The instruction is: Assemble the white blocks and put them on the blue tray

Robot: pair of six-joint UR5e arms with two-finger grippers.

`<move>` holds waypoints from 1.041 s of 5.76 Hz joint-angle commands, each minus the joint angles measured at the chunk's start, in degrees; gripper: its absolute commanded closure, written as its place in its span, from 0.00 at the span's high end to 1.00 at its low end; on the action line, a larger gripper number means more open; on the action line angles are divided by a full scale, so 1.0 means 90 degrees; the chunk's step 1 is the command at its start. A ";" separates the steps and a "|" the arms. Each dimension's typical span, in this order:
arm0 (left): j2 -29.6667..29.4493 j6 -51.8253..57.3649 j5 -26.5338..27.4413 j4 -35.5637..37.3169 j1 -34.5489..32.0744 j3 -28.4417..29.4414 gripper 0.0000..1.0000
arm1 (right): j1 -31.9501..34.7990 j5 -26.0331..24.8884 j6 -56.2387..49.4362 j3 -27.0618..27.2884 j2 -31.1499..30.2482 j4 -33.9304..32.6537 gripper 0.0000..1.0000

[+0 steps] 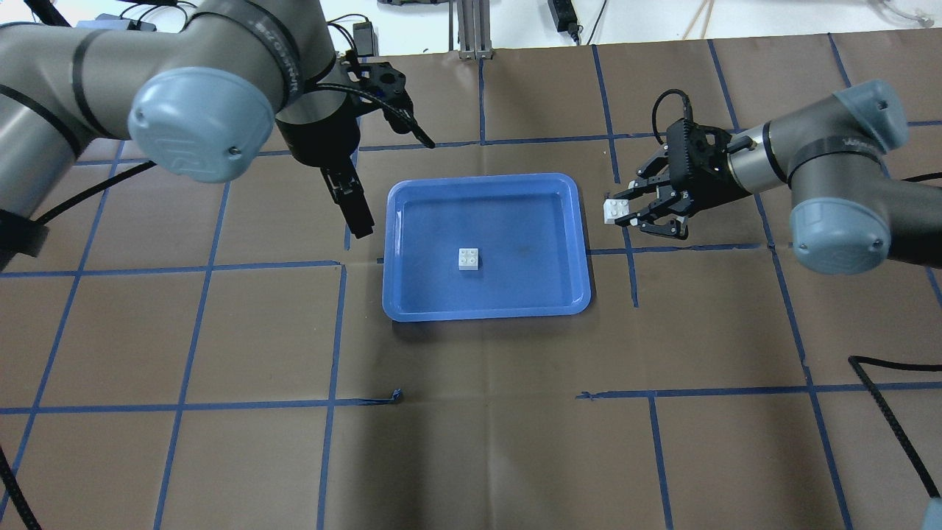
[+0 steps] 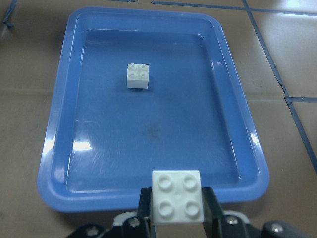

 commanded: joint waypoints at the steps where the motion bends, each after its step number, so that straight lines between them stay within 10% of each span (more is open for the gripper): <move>1: 0.0532 -0.2341 0.0077 0.0088 0.0120 -0.0114 0.99 | 0.1145 -0.0027 0.1814 0.0035 0.0463 -0.1718 0.21; 6: 0.0738 -0.5128 -0.0019 0.1077 0.0422 -0.0134 0.99 | 0.1668 -0.0154 0.2460 0.0044 0.1628 -0.3047 0.22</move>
